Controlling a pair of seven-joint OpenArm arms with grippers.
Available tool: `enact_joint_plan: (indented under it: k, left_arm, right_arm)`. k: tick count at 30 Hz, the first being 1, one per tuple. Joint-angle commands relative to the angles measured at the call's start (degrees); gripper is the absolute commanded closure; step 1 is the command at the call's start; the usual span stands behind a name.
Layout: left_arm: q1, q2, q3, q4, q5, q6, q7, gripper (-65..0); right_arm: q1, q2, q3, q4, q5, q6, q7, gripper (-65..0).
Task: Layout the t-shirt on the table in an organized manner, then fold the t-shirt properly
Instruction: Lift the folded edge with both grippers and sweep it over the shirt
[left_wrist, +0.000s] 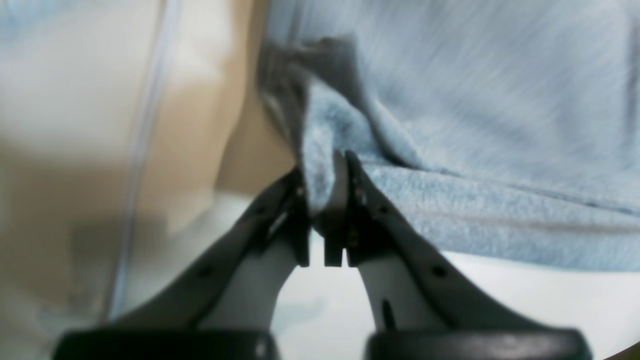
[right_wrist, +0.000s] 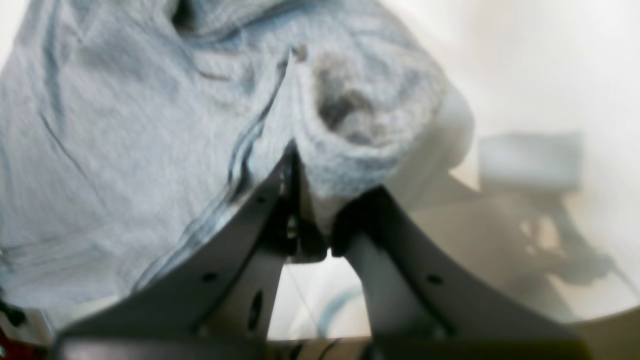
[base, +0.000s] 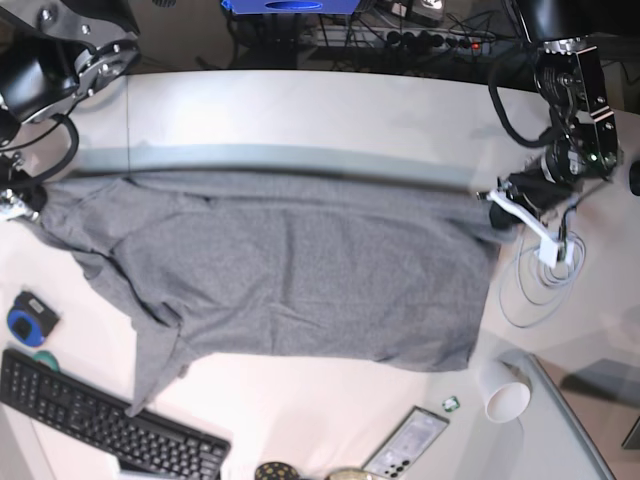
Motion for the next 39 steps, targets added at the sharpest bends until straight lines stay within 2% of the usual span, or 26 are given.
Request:
enact_joint_plan:
  k: [1, 5, 11, 15, 18, 20, 28, 37, 39]
  left_arm:
    - [-1.0, -0.9, -0.5, 2.6, 0.1, 0.3, 0.7, 0.0]
    - [-2.2, 0.6, -4.8, 8.0, 0.1, 0.3, 5.4, 0.0]
    - [0.3, 1.1, -10.5, 9.6, 0.1, 0.3, 7.1, 0.0]
    - [1.0, 1.1, -10.2, 9.6, 0.1, 0.3, 7.1, 0.0]
    - [3.5, 1.2, -10.2, 9.7, 0.1, 0.3, 7.0, 0.0]
    - [5.4, 1.5, -10.2, 9.6, 0.1, 0.3, 6.9, 0.0]
    - [12.1, 1.8, -10.2, 9.8, 0.1, 0.3, 2.1, 0.0]
    - [10.1, 1.6, -10.2, 17.9, 0.1, 0.3, 2.5, 0.0]
    - [7.4, 1.4, -10.2, 18.6, 0.2, 0.3, 3.9, 0.0]
  right_arm:
    - [1.7, 1.0, -1.4, 2.1, 0.8, 0.1, -0.2, -0.5]
    - [1.6, 1.7, -8.1, 7.5, 0.8, 0.1, -1.8, -0.5]
    - [-1.1, 1.9, -10.5, 11.3, 0.9, 0.1, -4.1, -0.5]
    - [-1.1, 1.7, -12.1, 11.3, 0.8, -0.4, -4.5, -0.5]
    - [-4.0, 1.4, -11.7, 11.3, 1.2, -2.1, -4.1, -0.5]
    - [-5.8, 1.4, -11.6, 11.3, 1.2, -2.1, -4.0, -0.5]
    - [-12.5, 1.4, -11.5, 11.3, 1.3, -2.0, -0.4, -0.5]
    - [-10.0, 1.6, -12.5, 24.2, 1.2, -2.0, -1.1, -0.3]
    - [-8.0, 2.1, -15.3, 25.0, 1.2, -2.0, -1.4, -0.3]
